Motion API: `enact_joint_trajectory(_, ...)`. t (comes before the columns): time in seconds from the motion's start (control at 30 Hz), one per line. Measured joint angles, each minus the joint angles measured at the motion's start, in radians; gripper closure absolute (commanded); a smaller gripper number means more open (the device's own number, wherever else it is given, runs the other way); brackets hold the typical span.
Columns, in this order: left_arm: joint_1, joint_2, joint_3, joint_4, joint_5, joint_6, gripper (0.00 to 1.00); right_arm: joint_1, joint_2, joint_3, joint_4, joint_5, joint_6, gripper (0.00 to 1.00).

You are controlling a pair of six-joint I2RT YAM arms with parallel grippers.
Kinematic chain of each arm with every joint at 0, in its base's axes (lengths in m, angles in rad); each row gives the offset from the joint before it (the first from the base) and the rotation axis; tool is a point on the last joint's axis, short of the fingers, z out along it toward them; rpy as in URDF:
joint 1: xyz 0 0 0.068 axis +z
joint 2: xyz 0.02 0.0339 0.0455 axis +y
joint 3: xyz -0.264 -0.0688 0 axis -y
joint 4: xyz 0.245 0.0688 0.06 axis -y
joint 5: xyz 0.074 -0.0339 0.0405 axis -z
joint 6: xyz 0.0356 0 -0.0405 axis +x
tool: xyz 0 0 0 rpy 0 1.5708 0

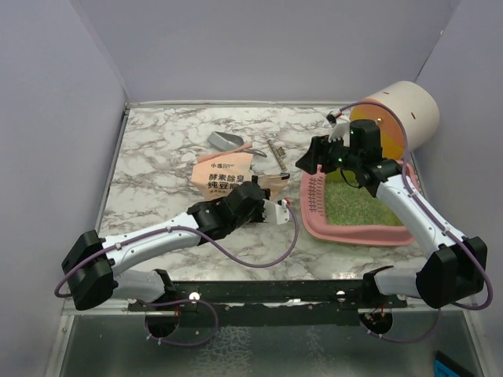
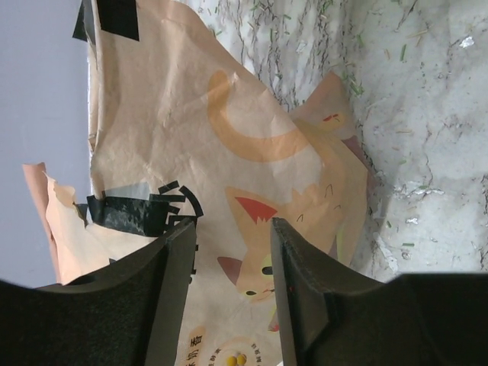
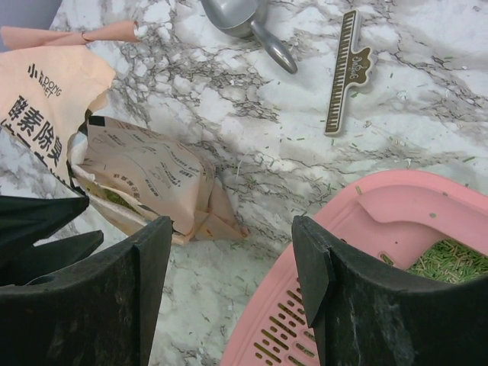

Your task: Fill the litter box with clean litter

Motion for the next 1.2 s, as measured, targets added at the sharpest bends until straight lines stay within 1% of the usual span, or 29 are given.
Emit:
enact_joint_trajectory(0.1,0.023,0.004,0.005,0.005,0.013,0.004,0.49,-0.009,0.0,0.0,0.0,-0.003,-0.006,0.36)
enact_joint_trajectory(0.2,0.081,0.006,0.031,0.002,0.056,0.0,0.49,-0.021,0.0,0.0,0.0,-0.01,-0.011,0.37)
enact_joint_trajectory(0.33,0.168,0.006,0.093,-0.002,0.156,-0.017,0.49,-0.034,0.0,0.0,0.001,-0.024,-0.011,0.37)
enact_joint_trajectory(0.43,0.213,0.008,0.143,-0.015,0.233,-0.031,0.49,-0.039,0.0,0.0,0.001,-0.039,-0.011,0.37)
enact_joint_trajectory(0.6,0.22,0.054,0.203,-0.054,0.357,-0.046,0.49,-0.039,0.0,0.0,0.002,-0.068,-0.011,0.37)
enact_joint_trajectory(0.73,0.22,0.108,0.209,-0.078,0.422,-0.059,0.5,-0.041,0.0,0.0,0.002,-0.077,-0.011,0.37)
enact_joint_trajectory(1.03,0.241,0.11,0.205,-0.064,0.457,-0.08,0.52,-0.051,0.0,0.0,0.002,-0.087,-0.011,0.38)
enact_joint_trajectory(1.1,0.246,0.11,0.204,-0.064,0.468,-0.083,0.53,-0.052,0.002,0.0,0.003,-0.118,-0.014,0.38)
enact_joint_trajectory(1.2,0.248,0.11,0.198,-0.064,0.471,-0.084,0.53,-0.052,0.021,0.0,0.015,-0.213,-0.021,0.37)
